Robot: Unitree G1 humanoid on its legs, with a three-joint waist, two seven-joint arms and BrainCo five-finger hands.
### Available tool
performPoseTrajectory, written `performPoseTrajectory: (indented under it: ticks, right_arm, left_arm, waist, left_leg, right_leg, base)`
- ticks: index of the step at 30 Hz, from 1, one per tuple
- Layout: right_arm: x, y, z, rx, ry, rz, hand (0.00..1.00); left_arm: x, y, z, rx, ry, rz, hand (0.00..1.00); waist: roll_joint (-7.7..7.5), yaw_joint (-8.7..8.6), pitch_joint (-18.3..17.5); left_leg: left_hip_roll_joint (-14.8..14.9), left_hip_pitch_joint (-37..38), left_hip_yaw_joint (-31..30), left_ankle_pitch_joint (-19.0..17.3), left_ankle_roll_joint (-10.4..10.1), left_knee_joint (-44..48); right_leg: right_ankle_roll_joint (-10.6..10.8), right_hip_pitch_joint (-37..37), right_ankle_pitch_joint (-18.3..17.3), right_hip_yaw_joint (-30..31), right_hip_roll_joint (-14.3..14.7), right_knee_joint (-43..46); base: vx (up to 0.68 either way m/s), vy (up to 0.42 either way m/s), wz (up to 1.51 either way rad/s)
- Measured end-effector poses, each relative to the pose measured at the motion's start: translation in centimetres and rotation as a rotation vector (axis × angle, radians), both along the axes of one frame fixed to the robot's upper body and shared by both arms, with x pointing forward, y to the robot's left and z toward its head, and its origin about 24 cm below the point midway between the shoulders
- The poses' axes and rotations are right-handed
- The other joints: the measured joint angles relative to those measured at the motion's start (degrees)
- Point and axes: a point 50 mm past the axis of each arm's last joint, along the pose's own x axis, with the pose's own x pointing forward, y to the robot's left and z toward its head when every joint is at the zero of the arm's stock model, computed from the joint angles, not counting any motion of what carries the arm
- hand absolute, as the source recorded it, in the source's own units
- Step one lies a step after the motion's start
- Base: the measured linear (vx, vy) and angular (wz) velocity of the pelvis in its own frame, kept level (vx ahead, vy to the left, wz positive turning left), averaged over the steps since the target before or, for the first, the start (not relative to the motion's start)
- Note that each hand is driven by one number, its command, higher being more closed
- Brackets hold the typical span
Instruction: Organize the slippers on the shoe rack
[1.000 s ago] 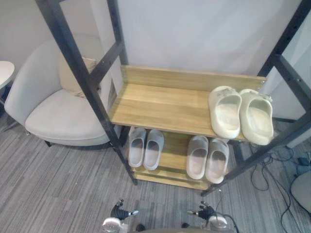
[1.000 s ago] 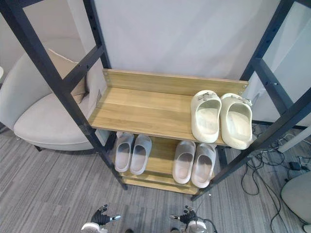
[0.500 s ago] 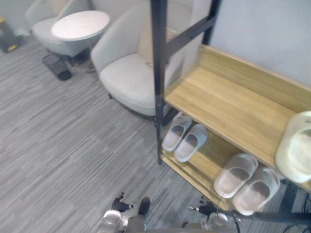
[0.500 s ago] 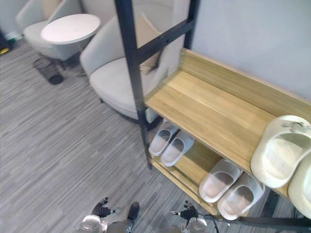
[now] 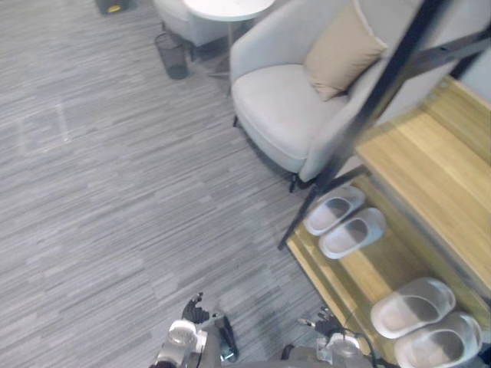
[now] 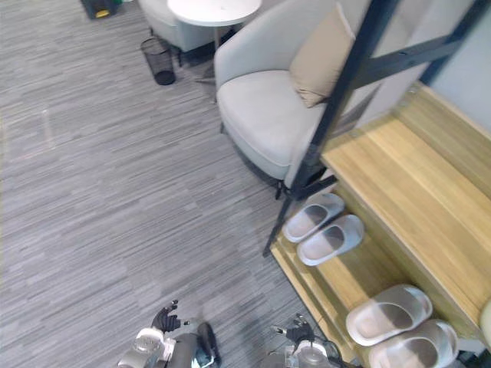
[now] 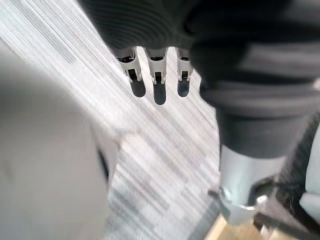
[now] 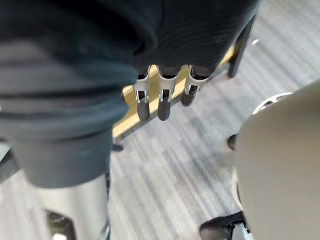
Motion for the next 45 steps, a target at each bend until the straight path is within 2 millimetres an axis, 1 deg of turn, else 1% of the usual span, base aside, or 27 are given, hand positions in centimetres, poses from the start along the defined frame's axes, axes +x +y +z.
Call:
performPoseTrajectory:
  ticks: [3, 5, 6, 7, 8, 10, 12, 14, 15, 16, 18, 20, 22, 25, 28, 32, 33, 34, 35, 36, 37, 38, 39, 41, 43, 44, 45]
  right_arm:
    - [-0.1, -0.1, 0.0, -0.004, 0.003, 0.002, 0.0]
    - [0.0, -0.3, 0.0, -0.009, 0.001, 0.003, 0.0]
    - [0.0, -0.6, 0.1, -0.014, 0.001, 0.001, 0.0]
    - [0.1, -0.6, 0.1, -0.011, -0.006, -0.01, 0.0]
    - [0.0, -0.6, 0.1, -0.012, -0.006, -0.01, 0.0]
    - [-0.2, -0.5, 0.0, -0.009, 0.005, -0.005, 0.0]
    - [-0.8, -0.3, -0.3, -0.002, 0.023, -0.006, 0.0]
    - [-0.9, -0.6, -0.3, -0.013, 0.031, -0.003, 0.0]
    - [-0.7, -0.8, -0.2, -0.019, 0.029, 0.0, 0.0]
    - [-0.8, -0.8, -0.3, -0.02, 0.032, 0.0, 0.0]
    - [-0.9, -0.7, -0.4, -0.013, 0.046, -0.004, 0.0]
    - [-0.9, -0.5, -0.4, -0.005, 0.048, -0.013, 0.0]
    - [-0.9, -0.3, -0.5, 0.0, 0.048, -0.013, 0.0]
    - [-0.3, -0.2, -0.3, 0.002, 0.032, -0.011, 0.0]
    - [-0.3, -0.2, -0.3, 0.006, 0.031, -0.016, 0.0]
    - [0.0, -0.1, -0.2, 0.012, 0.025, -0.022, 0.0]
    - [-0.2, -0.1, -0.3, 0.014, 0.029, -0.022, 0.0]
    - [-0.3, -0.3, -0.3, 0.011, 0.032, -0.019, 0.0]
    - [-0.5, -0.5, -0.3, 0.008, 0.035, -0.02, 0.0]
    - [-0.6, -0.5, -0.3, 0.009, 0.034, -0.022, 0.0]
    - [-0.5, -0.5, -0.2, 0.017, 0.025, -0.032, 0.0]
    - [-0.4, -0.1, -0.2, 0.025, 0.016, -0.023, 0.0]
    - [-0.5, 0.2, -0.2, 0.032, 0.015, -0.011, 0.0]
    - [-0.1, 0.3, 0.0, 0.031, -0.003, -0.005, 0.0]
    - [0.5, 0.3, 0.2, 0.028, -0.02, 0.002, 0.0]
    - [1.0, 0.1, 0.4, 0.021, -0.035, 0.006, 0.0]
    - [1.3, 0.0, 0.4, 0.019, -0.041, 0.009, 0.0]
  left_arm:
    - [-1.2, 0.2, -0.5, 0.002, 0.037, 0.008, 0.0]
    - [-1.6, -0.1, -0.7, -0.003, 0.056, 0.01, 0.0]
    - [-1.7, -0.2, -0.7, -0.008, 0.059, 0.011, 0.0]
    - [-1.5, -0.3, -0.7, -0.013, 0.054, 0.011, 0.0]
    - [-1.6, -0.3, -0.7, -0.013, 0.059, 0.011, 0.0]
    - [-1.9, 0.1, -0.9, -0.004, 0.071, 0.013, 0.0]
    - [-2.1, 0.4, -0.9, -0.003, 0.079, 0.027, 0.0]
    - [-2.4, -0.2, -1.1, -0.033, 0.081, 0.063, 0.0]
    - [-2.4, -0.3, -1.1, -0.048, 0.074, 0.093, 0.0]
    - [-2.5, -0.4, -1.1, -0.054, 0.076, 0.101, 0.0]
    - [-2.6, -0.2, -1.1, -0.071, 0.071, 0.154, 0.0]
    - [-2.3, 0.3, -0.9, -0.079, 0.048, 0.198, 0.0]
    - [-1.7, 0.6, -0.5, -0.079, 0.017, 0.209, 0.0]
    - [-1.0, 0.7, -0.2, -0.084, -0.008, 0.211, 0.0]
    - [-0.9, 0.6, -0.2, -0.082, -0.006, 0.202, 0.0]
    - [-1.3, 0.7, -0.3, -0.08, 0.005, 0.199, 0.0]
    - [-1.4, 0.6, -0.4, -0.083, 0.008, 0.202, 0.0]
    - [-1.6, 0.2, -0.5, -0.093, 0.018, 0.203, 0.0]
    - [-1.8, 0.0, -0.7, -0.1, 0.027, 0.205, 0.0]
    - [-2.0, 0.0, -0.7, -0.102, 0.03, 0.204, 0.0]
    - [-1.8, 0.4, -0.6, -0.089, 0.025, 0.201, 0.0]
    - [-1.8, 0.6, -0.6, -0.081, 0.027, 0.195, 0.0]
    - [-1.8, 0.9, -0.6, -0.075, 0.028, 0.198, 0.0]
    - [-2.0, 0.8, -0.7, -0.081, 0.035, 0.202, 0.0]
    - [-1.8, 0.4, -0.7, -0.09, 0.037, 0.202, 0.0]
    - [-1.3, 0.1, -0.6, -0.096, 0.03, 0.199, 0.0]
    - [-1.1, 0.1, -0.5, -0.097, 0.025, 0.197, 0.0]
  waist:
    - [0.57, -0.17, -0.8]
    - [0.93, -0.59, -1.2]
    - [1.18, -0.94, -1.2]
    - [1.61, -1.58, -1.2]
    - [1.77, -1.98, -1.0]
    - [0.75, -1.9, -1.7]
    - [-0.67, -1.94, -2.7]
    - [0.46, -1.02, -3.8]
    - [1.69, -0.71, -3.5]
    - [1.7, -0.71, -3.1]
    - [2.0, -0.6, -3.0]
    - [1.4, -0.47, -2.4]
    - [0.67, 0.45, -2.1]
    - [-0.25, 1.58, -1.8]
    - [-0.25, 1.94, -1.8]
    - [-0.26, 2.38, -1.9]
    - [-0.09, 2.26, -2.0]
    - [0.54, 2.14, -2.0]
    - [1.27, 1.89, -2.2]
    - [1.41, 1.5, -2.4]
    - [0.03, 1.17, -1.8]
    - [-1.31, 0.3, -1.8]
    - [-2.1, -0.05, -1.8]
    - [-1.61, -0.48, -1.6]
    - [-0.54, -0.98, -1.2]
    - [0.14, -1.2, -0.6]
    - [0.19, -1.35, -0.3]
  left_leg:
    - [-1.9, 2.4, -0.9, 2.3, 0.1, -5.0]
    - [-2.9, 3.9, -3.1, 5.4, 0.3, -11.0]
    - [-2.8, 4.8, -4.6, 6.8, 0.3, -13.7]
    - [-2.2, 5.7, -6.9, 7.8, -0.4, -16.1]
    - [-1.7, 6.4, -9.3, 8.6, -0.8, -17.5]
    - [-1.9, 7.6, -13.1, 10.0, -2.6, -19.1]
    - [-3.5, 8.1, -17.4, 10.6, -3.6, -19.5]
    - [-3.0, 8.2, -19.0, 11.0, -4.2, -20.1]
    - [-2.8, 8.0, -19.9, 10.6, -4.6, -19.7]
    - [-2.7, 7.3, -20.0, 10.0, -4.5, -18.5]
    - [-0.9, 1.8, -14.4, 4.5, -6.0, -5.8]
    - [1.3, -1.7, -7.6, 1.9, -5.9, 3.7]
    - [2.6, -2.8, -3.7, 1.3, -5.5, 8.0]
    - [2.5, -4.1, -1.6, 1.3, -5.4, 7.3]
    - [-0.1, -2.4, -0.6, 3.9, -3.0, -0.5]
    - [-1.4, -0.3, -1.7, 5.9, -1.4, -5.4]
    - [-1.9, 0.5, -1.8, 5.6, -1.1, -5.5]
    - [-1.3, 1.3, -1.7, 4.5, -0.3, -5.6]
    - [-0.8, 2.0, -1.9, 3.7, -0.2, -6.1]
    - [-1.1, 4.8, -3.5, 2.0, -0.4, -8.2]
    - [-2.2, 6.8, -4.8, 1.5, -0.1, -9.4]
    - [-3.1, 7.9, -5.8, 1.2, 0.0, -9.8]
    - [-3.3, 9.3, -7.1, 1.1, 0.1, -10.6]
    - [-2.6, 10.8, -9.2, 1.0, 0.0, -11.8]
    - [-1.2, 11.4, -11.2, 0.1, -0.3, -12.0]
    - [0.1, 12.2, -12.7, -0.5, -0.7, -12.3]
    - [0.6, 13.7, -13.5, -1.5, -1.7, -13.3]
  right_leg:
    - [0.7, -0.9, 0.3, -0.1, -1.0, 3.8]
    - [0.5, -4.2, 0.3, 2.2, -1.1, 9.6]
    - [-0.8, -7.2, 0.5, 5.4, -0.3, 14.5]
    - [-1.4, -9.0, -1.4, 10.1, 1.8, 15.6]
    - [-0.9, -9.1, -2.0, 13.7, 3.8, 13.8]
    - [-1.0, -9.8, -1.3, 16.6, 5.1, 9.9]
    - [-1.3, -9.1, 0.9, 14.6, 3.4, 5.7]
    - [-1.7, -7.6, 0.5, 12.0, 3.6, 3.8]
    - [-1.8, -6.3, 0.2, 10.5, 3.6, 2.9]
    - [-1.9, -5.7, 0.2, 9.7, 3.6, 2.4]
    - [-2.2, -3.3, 0.5, 6.4, 3.3, 1.9]
    - [-2.2, -0.3, 0.5, 4.3, 3.8, 1.5]
    - [-2.2, 1.5, 0.5, 3.8, 4.1, 1.0]
    - [-2.2, 1.5, 0.5, 2.1, 4.0, -0.3]
    - [-1.7, 1.6, 1.0, -0.1, 3.4, -2.6]
    - [-0.8, 2.8, 2.3, -0.6, 3.8, -3.9]
    - [-0.7, 3.0, 2.2, -1.2, 3.8, -1.8]
    - [0.5, 0.6, 1.4, -1.3, 3.7, 4.9]
    - [1.2, -1.9, 0.9, -1.3, 3.3, 11.8]
    - [1.3, -6.0, 0.9, -0.8, 1.6, 24.0]
    - [0.8, -9.6, 0.7, 0.6, -0.5, 33.2]
    - [0.0, -12.2, -1.2, 2.5, -1.3, 38.5]
    - [-1.3, -14.8, -3.7, 3.7, -0.9, 40.4]
    - [-2.3, -18.5, -5.5, 3.6, 1.0, 35.9]
    - [-2.5, -20.8, -4.6, 3.6, 3.6, 26.5]
    - [-1.9, -22.4, -0.9, 3.9, 5.5, 17.1]
    - [-0.8, -22.7, 4.9, 4.8, 6.6, 7.3]
  base:
    - [0.03, 0.019, 0.14]
    - [0.01, 0.048, 0.38]
    - [0.0, 0.034, 0.65]
    - [-0.01, -0.024, 0.92]
    - [-0.01, -0.095, 1.07]
    - [-0.01, -0.155, 1.12]
    - [0.04, -0.23, 1.19]
    - [0.11, -0.201, 0.75]
    - [0.1, -0.166, 0.53]
    - [0.09, -0.133, 0.56]
    - [0.09, -0.088, 0.57]
    - [0.13, -0.06, 0.52]
    - [0.12, -0.036, 0.43]
    - [0.1, -0.001, 0.41]
    - [0.09, 0.01, 0.56]
    - [0.06, -0.013, 0.34]
    - [0.04, 0.016, 0.28]
    - [0.04, 0.058, 0.25]
    - [0.07, 0.127, 0.28]
    - [0.1, 0.117, 0.41]
    - [0.11, 0.086, 0.57]
    - [0.14, 0.003, 0.64]
    - [0.17, -0.028, 0.55]
    - [0.19, -0.031, 0.52]
    - [0.22, -0.077, 0.54]
    - [0.36, -0.138, 0.53]
    - [0.31, -0.12, 0.48]
